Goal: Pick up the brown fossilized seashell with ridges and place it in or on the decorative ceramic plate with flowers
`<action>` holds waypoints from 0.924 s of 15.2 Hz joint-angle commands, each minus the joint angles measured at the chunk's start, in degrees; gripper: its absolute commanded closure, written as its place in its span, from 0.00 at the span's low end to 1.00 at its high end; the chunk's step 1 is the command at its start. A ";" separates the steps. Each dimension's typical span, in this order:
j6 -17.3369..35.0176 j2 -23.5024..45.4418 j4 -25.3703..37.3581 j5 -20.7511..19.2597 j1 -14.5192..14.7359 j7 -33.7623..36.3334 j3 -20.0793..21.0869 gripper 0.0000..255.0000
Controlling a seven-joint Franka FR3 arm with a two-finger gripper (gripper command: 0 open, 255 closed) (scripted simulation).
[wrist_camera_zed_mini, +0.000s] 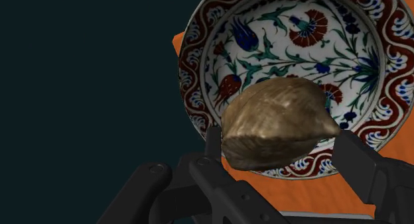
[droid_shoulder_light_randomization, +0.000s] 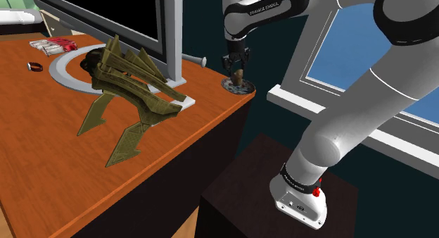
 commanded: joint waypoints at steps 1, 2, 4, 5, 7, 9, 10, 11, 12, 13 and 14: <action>1.63 0.44 -1.38 -0.21 -0.08 0.45 -0.13 1.00; 1.62 0.43 -1.40 -0.21 -0.09 0.45 -0.12 1.00; 1.63 0.44 -1.38 -0.20 -0.11 0.45 -0.10 1.00; 1.63 0.44 -1.38 -0.20 -0.12 0.44 -0.09 1.00; 1.63 0.45 -1.38 -0.20 -0.14 0.44 -0.08 1.00; 1.63 0.45 -1.38 -0.20 -0.15 0.44 -0.07 1.00; 1.64 0.59 -1.25 -0.17 -0.12 0.48 -0.04 0.00; 1.60 0.68 -1.11 -0.16 -0.14 0.40 -0.08 0.00; 1.61 0.64 -1.18 -0.16 -0.12 0.45 -0.05 0.00; 1.61 0.66 -1.15 -0.16 -0.13 0.44 -0.06 0.00; 1.61 0.66 -1.15 -0.16 -0.13 0.43 -0.06 0.00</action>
